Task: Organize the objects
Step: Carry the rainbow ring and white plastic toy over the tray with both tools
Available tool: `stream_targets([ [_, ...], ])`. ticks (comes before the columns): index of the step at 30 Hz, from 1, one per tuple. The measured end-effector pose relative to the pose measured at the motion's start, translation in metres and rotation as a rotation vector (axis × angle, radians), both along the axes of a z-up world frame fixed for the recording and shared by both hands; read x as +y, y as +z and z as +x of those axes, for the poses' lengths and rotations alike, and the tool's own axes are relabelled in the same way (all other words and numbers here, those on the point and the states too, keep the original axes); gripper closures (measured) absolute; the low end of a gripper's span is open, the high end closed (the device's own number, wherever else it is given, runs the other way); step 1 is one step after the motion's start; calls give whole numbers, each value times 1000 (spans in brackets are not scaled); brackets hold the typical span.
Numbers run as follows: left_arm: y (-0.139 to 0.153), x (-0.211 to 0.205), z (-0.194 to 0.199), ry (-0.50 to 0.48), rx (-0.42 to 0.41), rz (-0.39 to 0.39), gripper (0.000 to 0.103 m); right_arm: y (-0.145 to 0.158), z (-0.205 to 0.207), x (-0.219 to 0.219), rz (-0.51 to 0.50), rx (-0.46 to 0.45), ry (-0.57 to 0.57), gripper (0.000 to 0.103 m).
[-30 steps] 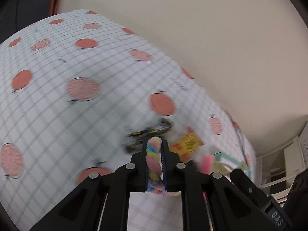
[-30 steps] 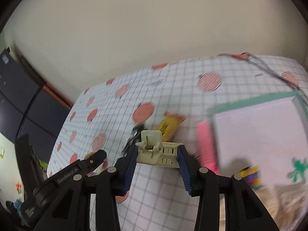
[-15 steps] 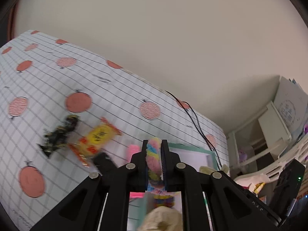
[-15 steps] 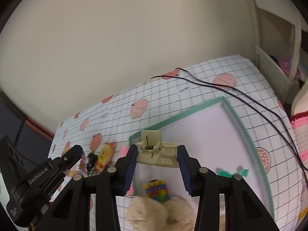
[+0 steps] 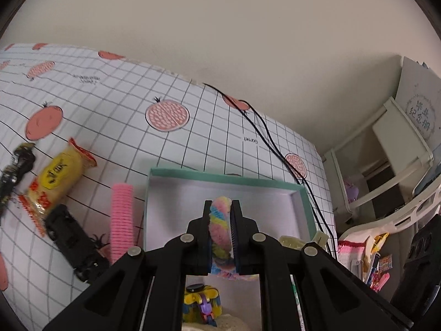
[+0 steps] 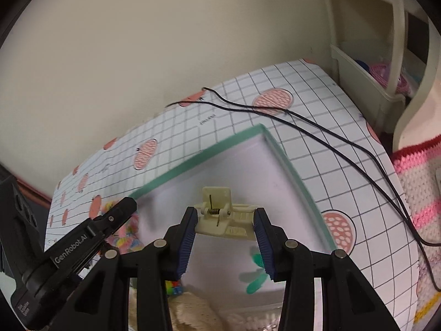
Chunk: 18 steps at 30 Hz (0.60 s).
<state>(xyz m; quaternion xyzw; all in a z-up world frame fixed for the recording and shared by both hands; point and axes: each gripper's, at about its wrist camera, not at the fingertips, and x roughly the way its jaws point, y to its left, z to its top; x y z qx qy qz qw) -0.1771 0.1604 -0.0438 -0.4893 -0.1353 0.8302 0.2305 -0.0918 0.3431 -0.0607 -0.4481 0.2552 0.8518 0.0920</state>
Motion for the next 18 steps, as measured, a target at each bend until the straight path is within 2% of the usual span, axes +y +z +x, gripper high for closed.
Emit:
stream_targets([
  [6,-19,0,-5,7,-25,-7,92,-11,-2,-1,25,-33,-1,58],
  [14,-23,7,-3,-19,-21,-34,91,-18,-5,-5,39,-50,10,58],
  [18,-28,6,-4,-29,-60,-32,91,-19,-7,-9,43,-71,21,58],
])
